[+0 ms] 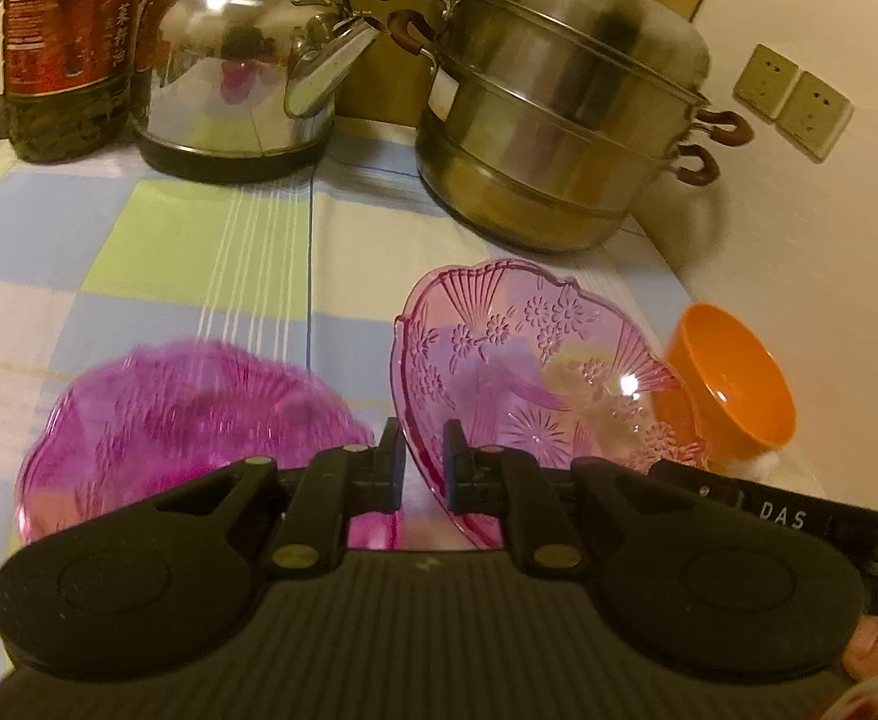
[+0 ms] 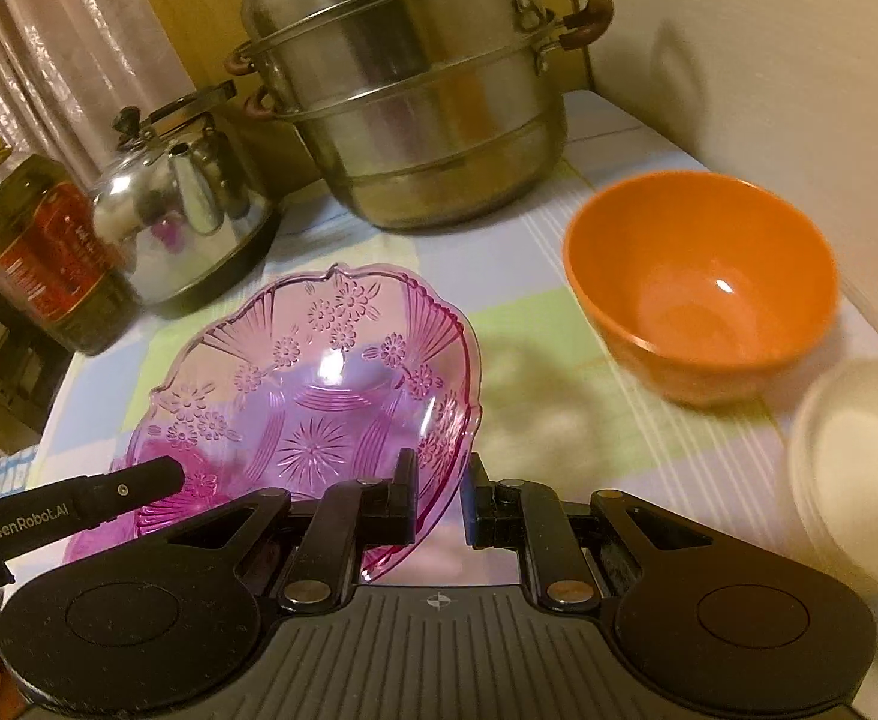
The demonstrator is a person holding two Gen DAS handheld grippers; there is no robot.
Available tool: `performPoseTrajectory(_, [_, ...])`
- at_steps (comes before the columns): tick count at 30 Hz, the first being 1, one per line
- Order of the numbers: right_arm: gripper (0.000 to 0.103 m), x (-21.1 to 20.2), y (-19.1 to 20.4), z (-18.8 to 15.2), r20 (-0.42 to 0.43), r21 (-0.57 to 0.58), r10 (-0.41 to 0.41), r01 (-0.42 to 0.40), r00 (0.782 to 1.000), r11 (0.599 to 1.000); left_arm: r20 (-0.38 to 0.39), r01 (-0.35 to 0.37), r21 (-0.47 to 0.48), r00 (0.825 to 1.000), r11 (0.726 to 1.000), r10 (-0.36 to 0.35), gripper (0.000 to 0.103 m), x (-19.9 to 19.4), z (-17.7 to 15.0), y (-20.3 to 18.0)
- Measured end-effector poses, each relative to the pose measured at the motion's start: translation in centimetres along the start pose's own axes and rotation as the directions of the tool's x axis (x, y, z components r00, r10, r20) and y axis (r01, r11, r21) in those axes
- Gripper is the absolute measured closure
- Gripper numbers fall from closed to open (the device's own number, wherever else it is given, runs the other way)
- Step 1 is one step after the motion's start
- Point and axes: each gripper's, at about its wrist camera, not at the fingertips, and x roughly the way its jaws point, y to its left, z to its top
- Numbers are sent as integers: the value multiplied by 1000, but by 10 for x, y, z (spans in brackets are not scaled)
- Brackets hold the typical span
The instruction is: Organize plates and bowls
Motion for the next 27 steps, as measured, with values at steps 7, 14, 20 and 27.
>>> performPoseTrajectory(7, [89,-43,0,-33,-12,31,9,-9,1000,999,9,-5,12,1000,1000,5,92,-44,-32,-13])
performPoseTrajectory(14, [89,-87,11,-64,-3,-1,8,-8,1000,1000,25,-18,-12,1000,1000,19,92,-90,-64,-18])
performPoseTrajectory(20, [89,-114,19,-86,-8,-28,18,-18,1000,999,31,-30,-44,999,999,32,92,-122,-86,-16])
performPoseTrajectory(27, [89,-131,30,-101,-11,-51,39,-39,999,998,43,-48,-66,998,997,51,92,-150,-101,-11])
